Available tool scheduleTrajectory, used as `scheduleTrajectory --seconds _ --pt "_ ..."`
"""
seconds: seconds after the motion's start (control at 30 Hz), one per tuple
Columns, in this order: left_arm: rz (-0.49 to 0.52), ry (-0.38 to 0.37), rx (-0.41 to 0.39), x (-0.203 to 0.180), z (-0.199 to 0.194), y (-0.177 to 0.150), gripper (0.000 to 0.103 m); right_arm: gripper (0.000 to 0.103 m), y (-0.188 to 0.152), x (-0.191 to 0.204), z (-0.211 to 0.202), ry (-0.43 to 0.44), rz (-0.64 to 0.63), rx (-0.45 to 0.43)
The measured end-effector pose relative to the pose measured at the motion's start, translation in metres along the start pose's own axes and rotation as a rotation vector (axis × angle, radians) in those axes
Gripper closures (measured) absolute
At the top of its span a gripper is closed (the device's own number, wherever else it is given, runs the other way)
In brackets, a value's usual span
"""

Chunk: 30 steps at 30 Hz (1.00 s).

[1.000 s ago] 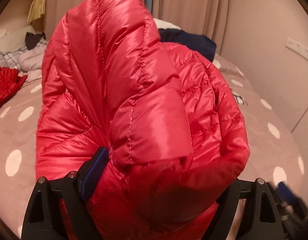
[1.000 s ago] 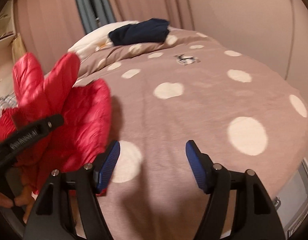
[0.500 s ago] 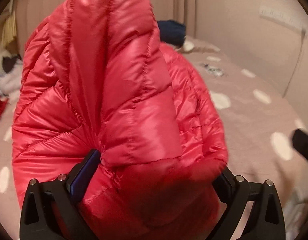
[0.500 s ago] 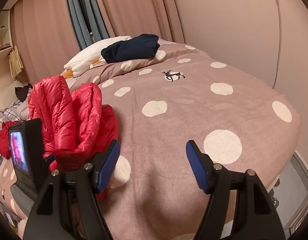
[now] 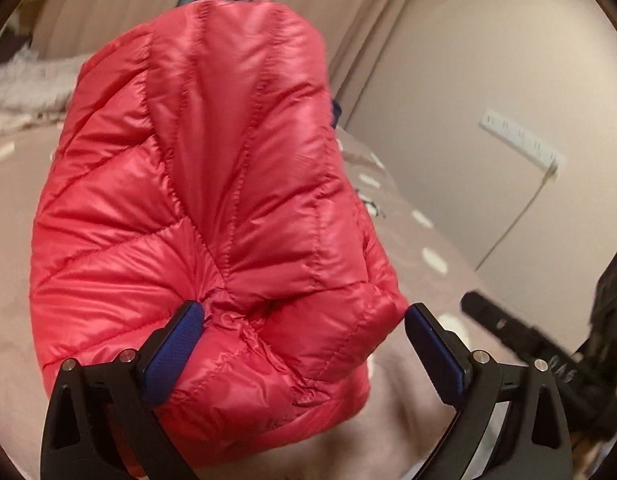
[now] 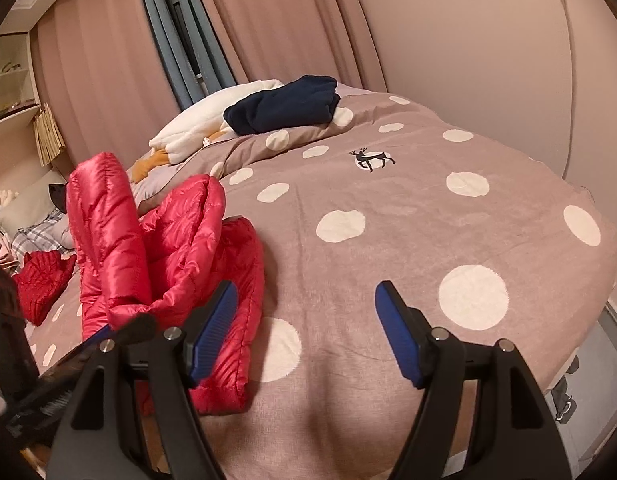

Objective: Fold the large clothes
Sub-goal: 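Carry the jacket with the left gripper while the right gripper opens and withdraws, then grasp the folded pink jacket with the right gripper beside the left gripper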

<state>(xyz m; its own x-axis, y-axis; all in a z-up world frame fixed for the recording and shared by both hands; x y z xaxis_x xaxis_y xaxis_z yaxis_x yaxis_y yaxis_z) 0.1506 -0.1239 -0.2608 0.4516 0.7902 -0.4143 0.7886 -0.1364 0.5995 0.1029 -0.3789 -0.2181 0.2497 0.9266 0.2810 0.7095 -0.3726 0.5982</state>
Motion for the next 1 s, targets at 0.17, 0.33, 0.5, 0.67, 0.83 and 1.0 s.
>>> scheduleTrajectory --seconds 0.17,0.33,0.5,0.67,0.83,1.0 --pt "-0.081 -0.078 -0.026 0.021 -0.025 -0.004 0.004 0.031 -0.002 0.006 0.003 0.012 -0.018 0.015" --pt "-0.121 -0.057 -0.042 0.026 -0.046 -0.002 0.004 0.031 -0.002 0.008 0.008 0.021 -0.012 0.025" --pt "-0.205 0.050 -0.213 0.044 -0.093 -0.005 0.004 0.031 -0.006 0.012 0.019 0.009 -0.032 0.056" --pt "-0.327 0.272 -0.334 0.091 -0.123 0.005 0.004 0.031 -0.008 0.013 0.027 -0.009 -0.031 0.076" --pt "-0.410 0.336 -0.314 0.129 -0.113 0.014 0.011 0.031 -0.004 0.019 0.028 -0.007 -0.036 0.067" --pt "-0.464 0.488 -0.310 0.163 -0.089 0.022 0.013 0.031 -0.001 0.030 0.029 -0.013 -0.065 0.056"
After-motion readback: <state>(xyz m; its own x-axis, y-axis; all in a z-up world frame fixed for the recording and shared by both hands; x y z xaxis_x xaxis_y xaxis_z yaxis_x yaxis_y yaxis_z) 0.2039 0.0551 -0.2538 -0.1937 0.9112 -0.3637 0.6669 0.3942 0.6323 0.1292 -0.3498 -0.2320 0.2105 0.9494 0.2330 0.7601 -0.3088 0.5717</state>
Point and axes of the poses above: each gripper's, at about its wrist camera, not at the fingertips, and z roughly the way its jaws point, x to its left, y to its top, the point moved 3 cm from there along z, roughly the way its jaws point, and after that the axes turned 14 degrees about x, right-handed, at the moved point
